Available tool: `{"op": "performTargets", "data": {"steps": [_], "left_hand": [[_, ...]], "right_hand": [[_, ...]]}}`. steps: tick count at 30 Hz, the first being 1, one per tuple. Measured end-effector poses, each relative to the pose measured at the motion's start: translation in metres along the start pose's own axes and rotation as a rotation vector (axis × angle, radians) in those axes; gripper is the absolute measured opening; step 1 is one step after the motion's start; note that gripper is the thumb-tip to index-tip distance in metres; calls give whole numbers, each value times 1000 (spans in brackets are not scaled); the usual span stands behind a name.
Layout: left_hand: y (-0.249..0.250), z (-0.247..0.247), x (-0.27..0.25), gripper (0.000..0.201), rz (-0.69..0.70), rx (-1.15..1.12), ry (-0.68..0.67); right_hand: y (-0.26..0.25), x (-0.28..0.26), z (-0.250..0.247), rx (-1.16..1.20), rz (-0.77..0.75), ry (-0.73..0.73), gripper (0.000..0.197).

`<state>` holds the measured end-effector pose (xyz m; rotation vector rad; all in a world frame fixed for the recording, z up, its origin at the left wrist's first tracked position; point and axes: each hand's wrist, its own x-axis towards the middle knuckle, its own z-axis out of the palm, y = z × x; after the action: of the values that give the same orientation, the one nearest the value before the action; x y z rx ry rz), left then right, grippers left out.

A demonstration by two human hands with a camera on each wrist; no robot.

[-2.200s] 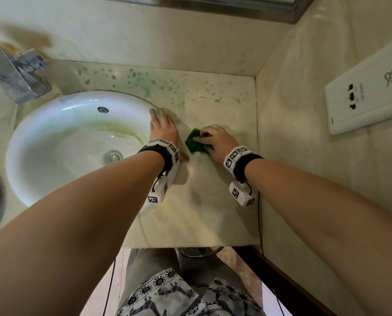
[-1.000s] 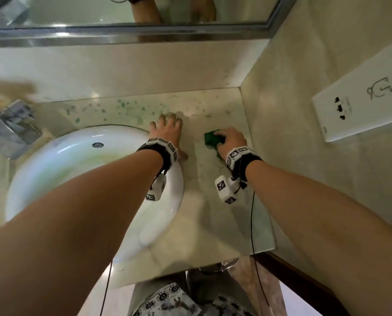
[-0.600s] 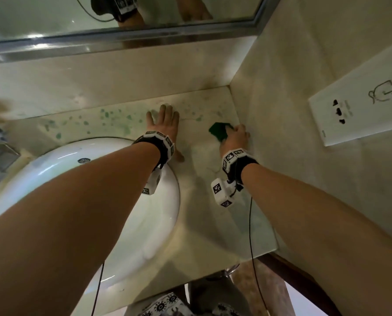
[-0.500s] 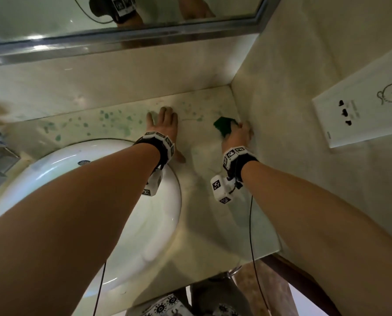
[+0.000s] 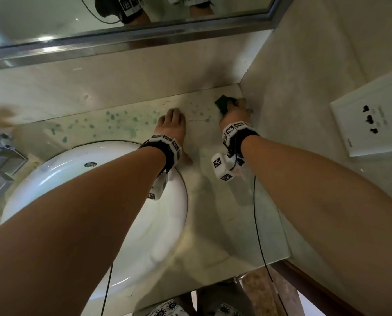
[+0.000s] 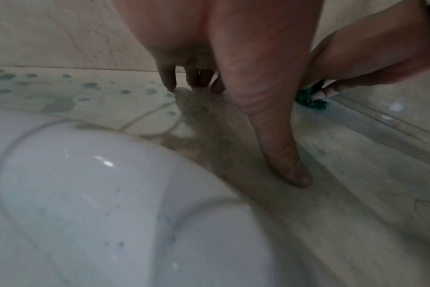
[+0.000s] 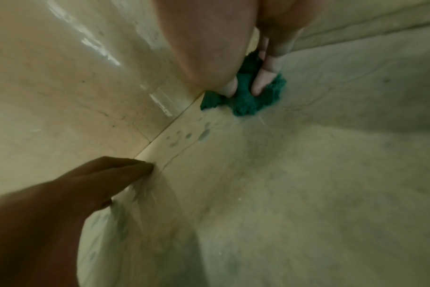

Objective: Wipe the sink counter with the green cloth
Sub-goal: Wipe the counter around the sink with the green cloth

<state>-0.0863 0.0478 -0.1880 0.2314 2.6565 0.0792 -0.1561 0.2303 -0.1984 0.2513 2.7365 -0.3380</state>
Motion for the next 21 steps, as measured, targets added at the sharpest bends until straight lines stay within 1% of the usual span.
{"op": "performTargets", "data": {"steps": [1, 3, 6, 8, 13, 15, 16, 19, 21], "left_hand": [[0, 0, -1, 153, 0, -5, 10], [0, 0, -2, 152, 1, -7, 17], [1, -2, -3, 152, -4, 1, 15], [2, -2, -3, 152, -8, 13, 10], [3, -4, -4, 153, -1, 16, 11], [3, -4, -4, 153, 2, -1, 10], [2, -4, -3, 153, 5, -6, 9], [0, -2, -4, 153, 11, -9, 9], [-1, 0, -3, 152, 13, -14, 13]], "right_hand": [[-1, 0, -2, -8, -36, -17, 53], [1, -3, -3, 58, -110, -38, 51], [7, -13, 10, 166, -280, 37, 39], [8, -23, 17, 210, -327, 31, 36], [18, -42, 23, 125, -438, -27, 41], [26, -48, 21, 51, -427, -14, 43], [31, -49, 19, 0, -387, 9, 44], [39, -44, 10, -160, -189, 55, 47], [36, -37, 5, -238, -79, 43, 49]]}}
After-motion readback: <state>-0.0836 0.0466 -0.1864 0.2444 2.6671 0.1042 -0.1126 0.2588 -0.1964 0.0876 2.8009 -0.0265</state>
